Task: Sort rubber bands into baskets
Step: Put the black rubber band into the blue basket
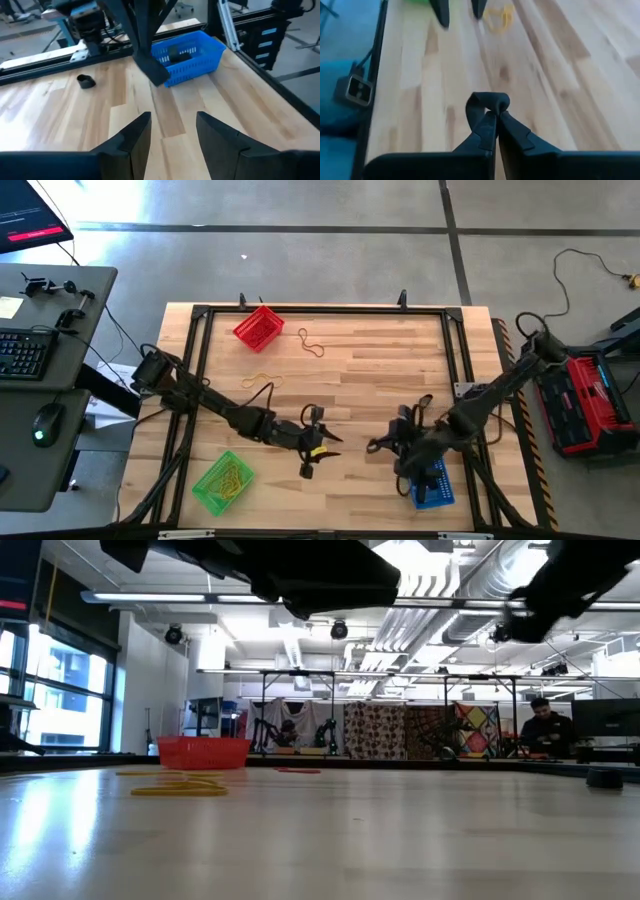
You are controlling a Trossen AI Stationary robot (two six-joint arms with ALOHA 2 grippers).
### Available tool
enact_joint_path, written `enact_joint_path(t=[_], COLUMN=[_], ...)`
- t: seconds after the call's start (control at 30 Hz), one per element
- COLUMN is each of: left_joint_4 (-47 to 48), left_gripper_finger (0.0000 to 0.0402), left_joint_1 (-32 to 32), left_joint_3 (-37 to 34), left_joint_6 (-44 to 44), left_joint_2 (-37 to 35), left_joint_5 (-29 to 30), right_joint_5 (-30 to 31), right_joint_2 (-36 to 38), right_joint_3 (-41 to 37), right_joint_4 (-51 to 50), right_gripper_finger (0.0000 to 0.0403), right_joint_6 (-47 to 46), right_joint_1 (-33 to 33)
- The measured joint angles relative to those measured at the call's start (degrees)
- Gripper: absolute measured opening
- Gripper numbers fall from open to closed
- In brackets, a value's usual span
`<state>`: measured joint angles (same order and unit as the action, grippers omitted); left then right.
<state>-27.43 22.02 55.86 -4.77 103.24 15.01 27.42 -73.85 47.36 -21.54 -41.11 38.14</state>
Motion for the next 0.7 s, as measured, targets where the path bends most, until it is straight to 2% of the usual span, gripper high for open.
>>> enact_joint_path(t=[0.23,0.5,0.7], left_joint_4=[-4.4,-5.5,-5.5], left_gripper_finger=[0.0151,0.0151,0.0151], left_joint_1=[-1.4,-2.2,-2.2], left_joint_3=[0.0,0.0,0.0], left_joint_6=[0.0,0.2,0.2], left_joint_2=[0.3,0.3,0.3], left_joint_5=[-7.4,-9.9,-10.0], right_joint_5=[-3.6,-10.5,-15.1], right_joint_2=[-0.1,-0.4,-1.4], right_joint_3=[7.8,8.2,8.1], right_joint_4=[-18.3,-25.4,-31.1], right_gripper_finger=[0.0000,0.0000,0.0000], right_joint_6=[-17.4,-38.6,-49.5], right_joint_1=[7.6,15.2,18.1])
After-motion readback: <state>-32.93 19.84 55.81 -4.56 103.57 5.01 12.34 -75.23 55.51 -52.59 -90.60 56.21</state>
